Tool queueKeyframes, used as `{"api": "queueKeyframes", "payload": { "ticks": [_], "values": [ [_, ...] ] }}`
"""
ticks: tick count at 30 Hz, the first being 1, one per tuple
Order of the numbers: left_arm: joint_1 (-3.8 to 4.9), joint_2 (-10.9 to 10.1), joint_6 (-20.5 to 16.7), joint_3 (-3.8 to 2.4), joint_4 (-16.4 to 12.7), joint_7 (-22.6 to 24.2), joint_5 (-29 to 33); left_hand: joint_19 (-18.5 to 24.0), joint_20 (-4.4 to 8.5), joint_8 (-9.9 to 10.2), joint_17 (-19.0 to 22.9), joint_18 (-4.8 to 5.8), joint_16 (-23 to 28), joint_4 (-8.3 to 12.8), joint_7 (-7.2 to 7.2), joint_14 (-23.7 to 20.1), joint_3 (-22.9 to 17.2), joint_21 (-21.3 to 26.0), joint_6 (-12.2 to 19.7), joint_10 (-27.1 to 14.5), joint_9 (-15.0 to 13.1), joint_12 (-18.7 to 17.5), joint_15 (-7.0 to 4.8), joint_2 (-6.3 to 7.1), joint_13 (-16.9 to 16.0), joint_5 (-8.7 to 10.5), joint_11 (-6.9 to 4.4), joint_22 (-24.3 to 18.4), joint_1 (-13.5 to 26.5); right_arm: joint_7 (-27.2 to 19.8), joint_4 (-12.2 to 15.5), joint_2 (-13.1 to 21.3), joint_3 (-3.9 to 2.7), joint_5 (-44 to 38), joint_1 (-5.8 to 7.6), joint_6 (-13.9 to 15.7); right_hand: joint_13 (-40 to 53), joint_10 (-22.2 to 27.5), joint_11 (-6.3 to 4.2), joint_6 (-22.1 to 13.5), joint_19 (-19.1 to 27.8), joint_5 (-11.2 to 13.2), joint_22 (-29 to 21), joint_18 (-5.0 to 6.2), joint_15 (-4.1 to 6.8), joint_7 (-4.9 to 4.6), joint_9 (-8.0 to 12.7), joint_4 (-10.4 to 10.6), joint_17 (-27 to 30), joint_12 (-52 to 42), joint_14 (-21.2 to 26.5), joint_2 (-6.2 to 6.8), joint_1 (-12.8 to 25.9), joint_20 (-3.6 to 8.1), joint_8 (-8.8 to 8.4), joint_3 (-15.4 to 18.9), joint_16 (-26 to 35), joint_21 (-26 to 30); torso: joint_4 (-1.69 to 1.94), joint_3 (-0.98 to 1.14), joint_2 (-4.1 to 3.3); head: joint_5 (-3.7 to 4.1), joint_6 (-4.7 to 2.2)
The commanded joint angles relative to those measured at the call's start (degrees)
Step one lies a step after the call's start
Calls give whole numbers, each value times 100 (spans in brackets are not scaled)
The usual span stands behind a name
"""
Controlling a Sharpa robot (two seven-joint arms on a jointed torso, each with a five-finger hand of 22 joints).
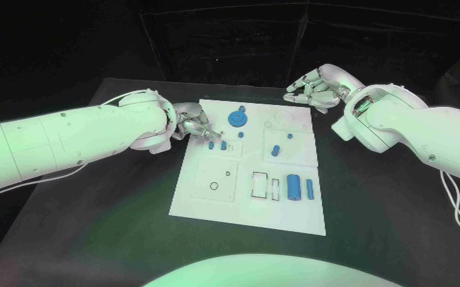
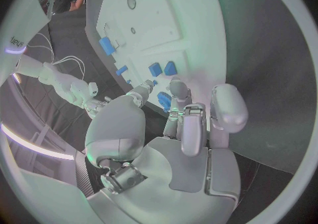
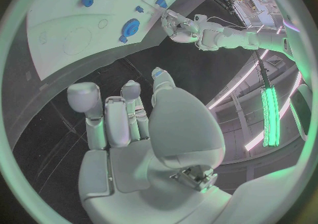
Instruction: Assemble the parts on the task board
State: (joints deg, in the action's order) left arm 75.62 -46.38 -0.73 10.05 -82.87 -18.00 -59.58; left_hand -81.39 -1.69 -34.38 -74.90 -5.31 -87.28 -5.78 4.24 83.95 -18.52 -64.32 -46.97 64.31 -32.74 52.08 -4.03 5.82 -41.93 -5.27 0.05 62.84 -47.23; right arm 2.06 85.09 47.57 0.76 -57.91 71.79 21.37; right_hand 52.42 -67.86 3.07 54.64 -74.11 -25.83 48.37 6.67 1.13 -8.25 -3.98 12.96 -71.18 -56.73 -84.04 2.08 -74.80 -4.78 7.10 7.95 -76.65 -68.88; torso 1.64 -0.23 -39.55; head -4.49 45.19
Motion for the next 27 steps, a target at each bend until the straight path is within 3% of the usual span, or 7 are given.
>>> {"api": "queueKeyframes", "payload": {
  "ticks": [1, 4, 7, 9, 14, 18, 27],
  "values": [
    [47, -19, -682, -7, -24, 260, 1284, 147, -84, 146, -842, -117, 202, -84, 167, 380, 148, 330, 356, -383, 119, -177, 141, -10, 171, -28, 137, -313, -163, -26, -4, -13, -4, 12, 10, -22, -5, 51, 4, -7, 15, -39, -4, 76, 28, 14, -3, 13, 5, 27, -204, -40, 14, 21, 40, 27, 29, 20, -2, 3, -1, 1, -6],
    [74, -5, -695, -8, 2, 386, 1589, 387, -215, 192, -418, -231, 542, -186, 304, 207, 336, 932, 635, -733, 261, -213, 252, 2, 257, -34, 291, -877, -440, -29, -11, -23, -4, 12, 10, -24, -5, 51, 4, -7, 15, -39, -4, 76, 28, 14, -3, 13, 5, 27, -204, -40, 14, 21, 40, 27, 29, 20, 3, 5, -4, 10, -14],
    [87, 66, -655, -6, 63, 518, 1731, 898, -317, 204, 397, -447, 1240, -213, 409, -176, 449, 2129, 804, -1087, 381, -379, 340, -3, 432, -33, 384, -1994, -733, -30, -18, -33, -4, 12, 10, -25, -5, 51, 4, -7, 15, -39, -4, 76, 28, 14, -3, 13, 5, 27, -204, -40, 14, 21, 40, 27, 29, 20, 6, 8, -1, 17, -23],
    [92, 149, -605, -3, 117, 621, 1647, 1102, -380, 204, 1047, -505, 1834, -144, 465, -501, 449, 2592, 878, -1346, 472, -558, 395, -54, 607, -39, 440, -2387, -1067, -31, -21, -42, -4, 12, 10, -25, -5, 51, 4, -7, 15, -39, -4, 76, 28, 14, -3, 13, 5, 27, -204, -40, 14, 21, 40, 27, 29, 20, 2, 8, -1, 19, -34],
    [71, 399, -615, 6, 254, 948, 482, 1090, -453, 232, 2002, -518, 2762, 86, 528, -887, 339, 2862, 917, -1683, 709, -1015, 460, -158, 1080, -37, 520, -2622, -1788, -39, -28, -61, -4, 12, 9, -21, -11, 56, 4, -9, 19, -41, -15, 77, 28, 13, -2, 16, 9, 32, -202, -40, 15, 21, 40, 29, 33, 26, -1, -5, -5, 86, -85],
    [38, 625, -801, 12, 418, 1515, -256, 1156, -484, 459, 2660, -508, 3423, 319, 522, -1204, 188, 3067, 974, -1860, 1072, -1339, 478, -165, 1500, -35, 546, -2787, -2405, -44, -31, -75, -4, 11, 9, -17, -10, 56, 4, -10, 19, -41, -17, 77, 28, 13, -2, 16, 8, 31, -202, -41, 14, 21, 40, 29, 32, 27, -10, -2, -9, 119, -109],
    [-47, 1064, -1107, 19, 854, 2342, -1471, 1164, -500, 696, 2705, -504, 3326, 682, 586, -1259, -225, 3051, 570, -1976, 1577, -1570, 537, 105, 1987, -25, 618, -2785, -2925, -65, -49, -133, -4, 10, 9, -8, -19, 62, 3, -13, 22, -49, -25, 79, 28, 13, -1, 17, 15, 38, -200, -56, 0, 21, 40, 23, 39, 33, -1, 0, -9, 154, -151]
  ]
}}
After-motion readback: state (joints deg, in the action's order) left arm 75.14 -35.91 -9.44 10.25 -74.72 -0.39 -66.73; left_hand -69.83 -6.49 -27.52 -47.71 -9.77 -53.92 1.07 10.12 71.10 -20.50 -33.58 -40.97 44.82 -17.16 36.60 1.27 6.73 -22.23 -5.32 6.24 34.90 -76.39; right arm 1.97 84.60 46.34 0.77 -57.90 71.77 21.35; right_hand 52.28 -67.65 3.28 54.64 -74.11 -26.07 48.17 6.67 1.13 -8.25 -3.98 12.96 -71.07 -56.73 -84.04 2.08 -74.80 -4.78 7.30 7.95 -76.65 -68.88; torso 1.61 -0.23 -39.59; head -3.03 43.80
